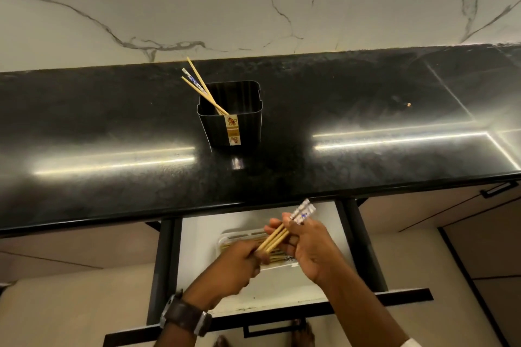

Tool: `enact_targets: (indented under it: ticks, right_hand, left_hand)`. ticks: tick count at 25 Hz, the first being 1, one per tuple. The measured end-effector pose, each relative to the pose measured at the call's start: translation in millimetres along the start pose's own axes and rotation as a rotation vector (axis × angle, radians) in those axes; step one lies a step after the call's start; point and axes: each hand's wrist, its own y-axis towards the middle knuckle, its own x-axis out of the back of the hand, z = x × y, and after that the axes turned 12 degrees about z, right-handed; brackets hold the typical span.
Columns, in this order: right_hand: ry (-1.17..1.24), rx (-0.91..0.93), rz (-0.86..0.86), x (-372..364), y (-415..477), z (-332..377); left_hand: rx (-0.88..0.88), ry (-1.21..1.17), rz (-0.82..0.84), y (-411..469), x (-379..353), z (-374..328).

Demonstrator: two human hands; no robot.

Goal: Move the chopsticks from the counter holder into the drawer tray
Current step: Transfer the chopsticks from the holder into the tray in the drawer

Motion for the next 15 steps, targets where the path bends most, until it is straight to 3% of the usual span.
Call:
enact_targets:
  ticks: [3, 6, 8, 10, 15]
  right_hand:
    - [0.254, -0.173, -0.188, 19, 24, -21]
    - [0.23, -0.321, -0.206, 20, 45, -31]
    - [0.196, -0.375, -0.237, 20, 59, -36]
    - [0.195, -0.373, -0.316, 24, 73, -38]
    - [0.201, -0.347, -0.38, 35, 91, -42]
  left_hand:
    - [0.062, -0.115, -0.102, 2, 20, 32]
    - [0.055, -0.667, -0.532, 13, 14, 48]
    - [0.113, -1.066, -0.675, 29, 4, 53]
    - [0.158, -1.31, -0.66, 46, -5, 56]
    - [0.205, -1.517, -0.545, 63, -4, 47]
